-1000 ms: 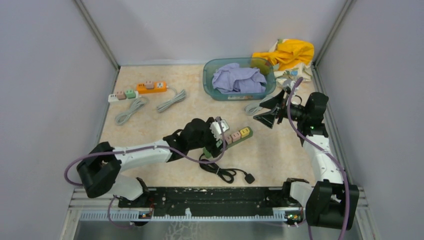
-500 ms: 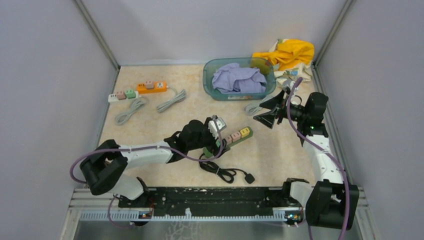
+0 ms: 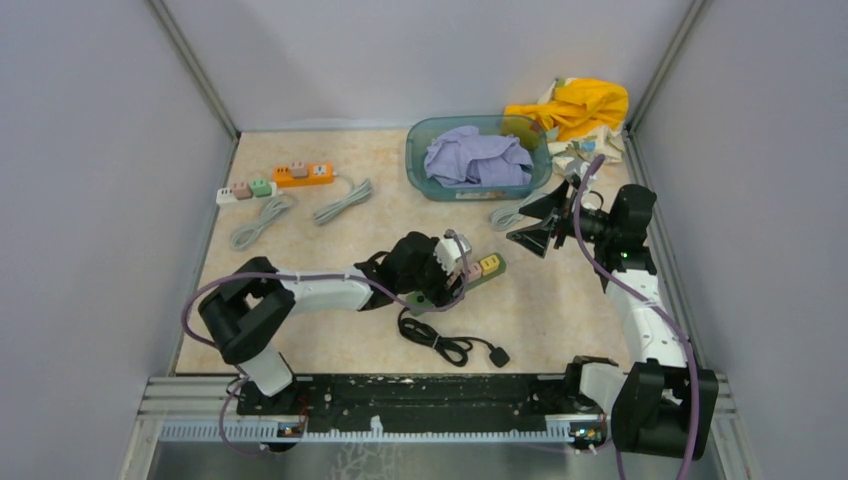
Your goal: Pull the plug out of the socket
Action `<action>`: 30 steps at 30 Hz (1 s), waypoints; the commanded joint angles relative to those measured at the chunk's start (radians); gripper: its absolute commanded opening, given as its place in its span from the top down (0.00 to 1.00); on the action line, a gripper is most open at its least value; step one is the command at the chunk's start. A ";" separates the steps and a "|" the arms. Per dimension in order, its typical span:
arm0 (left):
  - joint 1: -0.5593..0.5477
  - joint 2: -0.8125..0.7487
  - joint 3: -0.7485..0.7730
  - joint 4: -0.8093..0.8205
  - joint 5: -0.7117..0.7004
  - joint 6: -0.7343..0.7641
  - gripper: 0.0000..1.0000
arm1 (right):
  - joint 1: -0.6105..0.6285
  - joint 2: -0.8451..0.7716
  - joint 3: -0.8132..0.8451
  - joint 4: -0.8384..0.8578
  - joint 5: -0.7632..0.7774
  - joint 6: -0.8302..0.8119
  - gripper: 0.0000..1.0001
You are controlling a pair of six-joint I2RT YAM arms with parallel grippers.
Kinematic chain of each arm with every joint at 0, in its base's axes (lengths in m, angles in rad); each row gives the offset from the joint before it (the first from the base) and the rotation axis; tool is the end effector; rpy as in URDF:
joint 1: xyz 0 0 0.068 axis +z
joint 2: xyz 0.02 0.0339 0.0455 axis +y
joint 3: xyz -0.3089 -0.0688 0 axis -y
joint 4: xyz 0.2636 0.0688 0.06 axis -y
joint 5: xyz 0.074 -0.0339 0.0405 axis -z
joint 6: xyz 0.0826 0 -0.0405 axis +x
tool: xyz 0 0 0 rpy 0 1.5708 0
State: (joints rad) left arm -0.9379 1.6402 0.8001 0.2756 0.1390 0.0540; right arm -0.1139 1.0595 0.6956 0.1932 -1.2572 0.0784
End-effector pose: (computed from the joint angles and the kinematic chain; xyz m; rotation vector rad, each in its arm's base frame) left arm 0.2236 -0.3242 0.1820 1.1220 1.8965 -0.6569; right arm 0.2420 0.0514 0.3282 -0.7587 1.5575 1.0518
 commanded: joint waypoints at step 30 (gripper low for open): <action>0.006 -0.023 -0.002 -0.308 0.211 0.531 0.76 | 0.006 -0.010 0.042 0.032 -0.005 -0.030 0.20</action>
State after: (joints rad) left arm -0.9401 1.6356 0.8001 0.0940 0.2348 0.4446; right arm -0.1139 1.0595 0.6956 0.1928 -1.2572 0.0772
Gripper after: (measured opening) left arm 0.512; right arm 0.797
